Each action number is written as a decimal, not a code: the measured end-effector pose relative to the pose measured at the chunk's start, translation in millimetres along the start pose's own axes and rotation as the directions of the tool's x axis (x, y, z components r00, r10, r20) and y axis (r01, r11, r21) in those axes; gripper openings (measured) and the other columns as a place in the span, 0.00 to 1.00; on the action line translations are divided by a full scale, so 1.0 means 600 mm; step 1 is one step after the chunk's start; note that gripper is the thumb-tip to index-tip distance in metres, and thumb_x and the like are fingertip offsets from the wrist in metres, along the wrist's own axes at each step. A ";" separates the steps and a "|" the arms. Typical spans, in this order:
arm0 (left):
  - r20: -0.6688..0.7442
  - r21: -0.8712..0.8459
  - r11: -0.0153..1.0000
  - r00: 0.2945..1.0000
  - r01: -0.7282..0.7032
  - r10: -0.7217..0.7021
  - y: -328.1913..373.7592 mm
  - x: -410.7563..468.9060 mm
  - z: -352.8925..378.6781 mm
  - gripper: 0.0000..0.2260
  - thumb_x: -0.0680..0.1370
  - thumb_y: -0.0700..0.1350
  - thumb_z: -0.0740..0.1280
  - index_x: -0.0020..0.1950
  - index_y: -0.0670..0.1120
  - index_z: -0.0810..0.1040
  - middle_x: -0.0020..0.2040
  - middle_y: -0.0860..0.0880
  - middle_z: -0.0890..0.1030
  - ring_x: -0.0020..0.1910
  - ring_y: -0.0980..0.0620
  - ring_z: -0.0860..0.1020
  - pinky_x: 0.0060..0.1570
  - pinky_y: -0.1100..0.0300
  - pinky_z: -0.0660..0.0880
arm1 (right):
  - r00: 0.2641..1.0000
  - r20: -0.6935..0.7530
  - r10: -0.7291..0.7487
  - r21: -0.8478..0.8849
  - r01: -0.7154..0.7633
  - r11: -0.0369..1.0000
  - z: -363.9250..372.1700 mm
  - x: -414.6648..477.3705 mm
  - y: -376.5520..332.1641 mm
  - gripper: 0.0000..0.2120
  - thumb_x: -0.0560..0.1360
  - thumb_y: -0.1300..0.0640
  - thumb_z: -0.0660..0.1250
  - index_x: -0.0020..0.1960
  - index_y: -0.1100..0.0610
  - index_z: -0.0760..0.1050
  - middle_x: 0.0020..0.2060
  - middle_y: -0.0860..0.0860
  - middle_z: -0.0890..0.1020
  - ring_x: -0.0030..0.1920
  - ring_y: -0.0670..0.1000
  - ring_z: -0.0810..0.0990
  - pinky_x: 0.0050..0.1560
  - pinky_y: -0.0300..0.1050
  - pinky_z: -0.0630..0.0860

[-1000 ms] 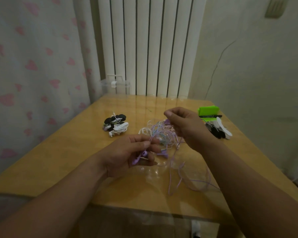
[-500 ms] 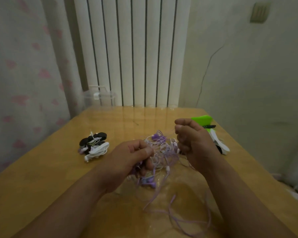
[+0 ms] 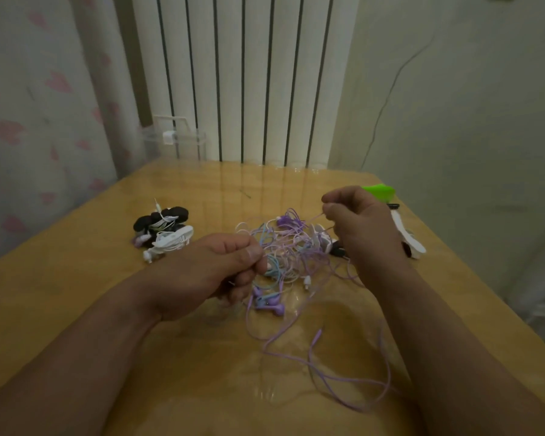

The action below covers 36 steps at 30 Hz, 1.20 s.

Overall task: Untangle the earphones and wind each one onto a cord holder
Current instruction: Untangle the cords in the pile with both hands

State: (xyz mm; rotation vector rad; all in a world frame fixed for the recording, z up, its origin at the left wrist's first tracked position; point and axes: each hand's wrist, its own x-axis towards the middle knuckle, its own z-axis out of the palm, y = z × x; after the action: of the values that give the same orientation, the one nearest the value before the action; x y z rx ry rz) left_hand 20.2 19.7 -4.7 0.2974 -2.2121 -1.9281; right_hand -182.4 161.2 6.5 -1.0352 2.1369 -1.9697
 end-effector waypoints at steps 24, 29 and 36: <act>0.212 0.176 0.983 0.977 -0.042 0.004 0.012 0.038 0.020 0.11 0.85 0.44 0.63 0.50 0.42 0.84 0.43 0.42 0.84 0.44 0.43 0.86 0.40 0.55 0.81 | 0.952 0.305 -0.018 0.161 -0.033 0.986 0.016 -0.025 -0.017 0.05 0.81 0.58 0.70 0.47 0.57 0.78 0.25 0.41 0.75 0.25 0.41 0.67 0.28 0.37 0.64; 0.216 -0.010 0.997 0.974 -0.070 0.071 0.009 0.034 0.013 0.10 0.83 0.43 0.65 0.53 0.46 0.87 0.45 0.42 0.84 0.44 0.42 0.84 0.43 0.55 0.81 | 0.963 0.269 0.002 0.272 -0.078 0.959 0.017 -0.020 -0.012 0.06 0.82 0.57 0.68 0.49 0.59 0.76 0.25 0.44 0.70 0.26 0.47 0.60 0.29 0.43 0.59; -0.144 -0.290 0.930 0.971 -0.224 0.189 0.017 0.046 0.007 0.16 0.81 0.42 0.66 0.68 0.47 0.81 0.56 0.46 0.86 0.42 0.53 0.81 0.44 0.61 0.81 | 0.930 0.367 0.002 0.112 -0.046 0.993 0.042 -0.038 -0.002 0.11 0.86 0.53 0.63 0.54 0.60 0.79 0.30 0.45 0.74 0.29 0.44 0.69 0.31 0.38 0.66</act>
State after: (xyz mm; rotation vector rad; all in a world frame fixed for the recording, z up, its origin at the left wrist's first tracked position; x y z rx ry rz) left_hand -7.4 17.5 5.2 0.1163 -1.7616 -2.0391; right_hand -152.3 150.8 -5.8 -1.2345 1.8042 -1.7025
